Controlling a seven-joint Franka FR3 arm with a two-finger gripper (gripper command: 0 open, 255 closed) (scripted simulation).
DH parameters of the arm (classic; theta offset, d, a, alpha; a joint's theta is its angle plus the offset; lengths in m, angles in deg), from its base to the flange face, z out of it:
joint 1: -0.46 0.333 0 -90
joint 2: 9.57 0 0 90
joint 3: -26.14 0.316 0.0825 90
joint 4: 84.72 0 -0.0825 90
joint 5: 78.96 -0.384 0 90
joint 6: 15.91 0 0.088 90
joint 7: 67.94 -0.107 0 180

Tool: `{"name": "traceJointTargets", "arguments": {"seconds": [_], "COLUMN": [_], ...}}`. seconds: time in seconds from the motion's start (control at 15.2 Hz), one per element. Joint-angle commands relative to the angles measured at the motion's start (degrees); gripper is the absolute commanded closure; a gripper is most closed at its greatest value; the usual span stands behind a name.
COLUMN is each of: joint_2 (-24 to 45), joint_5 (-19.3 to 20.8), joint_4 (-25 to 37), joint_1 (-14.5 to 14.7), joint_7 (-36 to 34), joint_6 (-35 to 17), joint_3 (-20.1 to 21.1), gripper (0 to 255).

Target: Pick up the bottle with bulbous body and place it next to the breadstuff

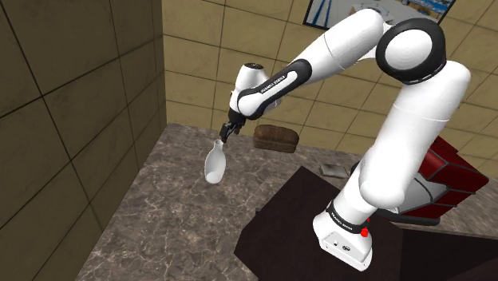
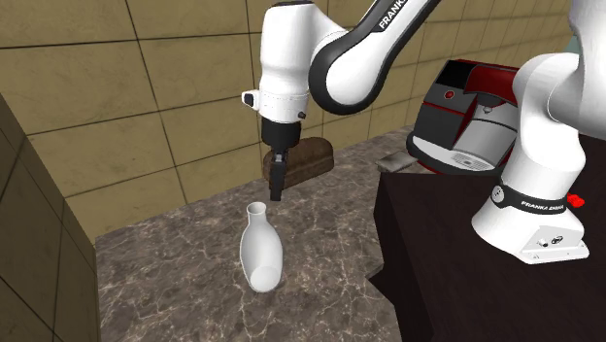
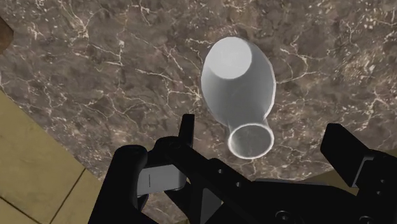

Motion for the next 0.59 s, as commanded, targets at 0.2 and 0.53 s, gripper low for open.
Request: {"name": "traceJointTargets", "arguments": {"seconds": [0.2,0.53], "joint_2": [9.76,13.58], "joint_5": [-1.05,-1.23], "joint_4": [4.95,5.8], "joint_1": [0.16,0.06], "joint_7": [0.93,1.07], "joint_6": [-4.73,-7.7], "joint_3": [0.88,1.04], "gripper": [0,0]}}
